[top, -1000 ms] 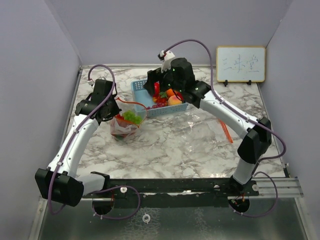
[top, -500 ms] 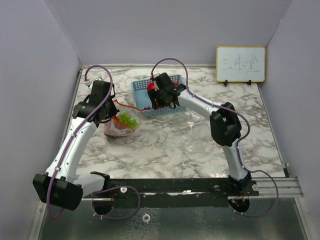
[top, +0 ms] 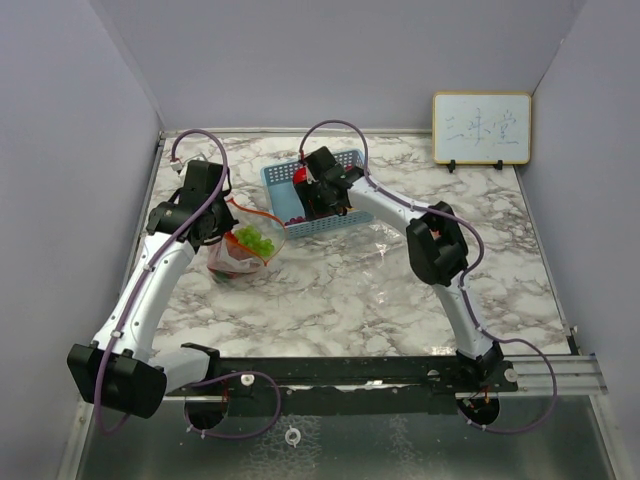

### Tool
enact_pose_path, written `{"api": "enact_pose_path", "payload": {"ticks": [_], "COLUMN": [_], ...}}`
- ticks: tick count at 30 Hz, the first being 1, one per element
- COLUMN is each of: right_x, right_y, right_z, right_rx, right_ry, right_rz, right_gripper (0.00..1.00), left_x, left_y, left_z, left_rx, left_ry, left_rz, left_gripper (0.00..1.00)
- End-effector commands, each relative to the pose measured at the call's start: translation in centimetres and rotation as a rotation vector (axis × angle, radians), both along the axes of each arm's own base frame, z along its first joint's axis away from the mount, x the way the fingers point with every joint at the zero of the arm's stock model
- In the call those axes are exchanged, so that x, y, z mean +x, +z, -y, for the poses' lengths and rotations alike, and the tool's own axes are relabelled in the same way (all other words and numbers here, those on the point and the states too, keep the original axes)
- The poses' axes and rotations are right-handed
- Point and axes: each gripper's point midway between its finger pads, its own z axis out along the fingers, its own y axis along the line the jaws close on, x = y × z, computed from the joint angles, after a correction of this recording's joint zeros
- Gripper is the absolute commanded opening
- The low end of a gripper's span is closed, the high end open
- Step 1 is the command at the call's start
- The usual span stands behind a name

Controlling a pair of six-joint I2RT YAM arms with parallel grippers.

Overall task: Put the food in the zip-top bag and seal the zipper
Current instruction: Pick up the fake fruit from the bin.

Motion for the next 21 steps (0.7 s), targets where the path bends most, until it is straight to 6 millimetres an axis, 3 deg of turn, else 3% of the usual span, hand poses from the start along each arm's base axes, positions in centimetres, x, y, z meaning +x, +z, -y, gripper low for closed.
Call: {"api": "enact_pose_path", "payload": {"ticks": [1,4,6,7,14,21], "right_x": [-2.3,-2.0,-1.3,-0.9,1.5,0.1], "right_y": [-3.0,-2.7,-1.2,-0.2,11.0,20.1], "right_z": [0.4,0.4,0.1,-0.1,-1.9,-2.9], "right_rx": [-0.041,-0.041,-0.024,-0.009,0.214,0.447], "right_ry": [0.045,0.045,0.045,0.048,0.084,0.169], "right_rz": [-0.109,-0.100,-0.069,-0.050,0.120,0.207], "right_gripper": [0.53,0.27,0.06,0.03,0.02,0.02], "left_x": [0.6,0.7,0.8,0.9,0.8,0.6], "left_y": [1.2,1.1,1.0,1.0,1.1,0.8], "left_z": [-0.9,-0.9,-0.9,-0.9,-0.6,-0.4], "left_rx": [0.034,0.034,0.031,0.029,0.013,0.000], "left_ry": [0.022,0.020,0.017,0.017,0.008,0.008], "left_rz": [0.045,0.041,0.040,0.041,0.049,0.045], "left_gripper": [0.00,0.00,0.00,0.00,0.00,0.00]}}
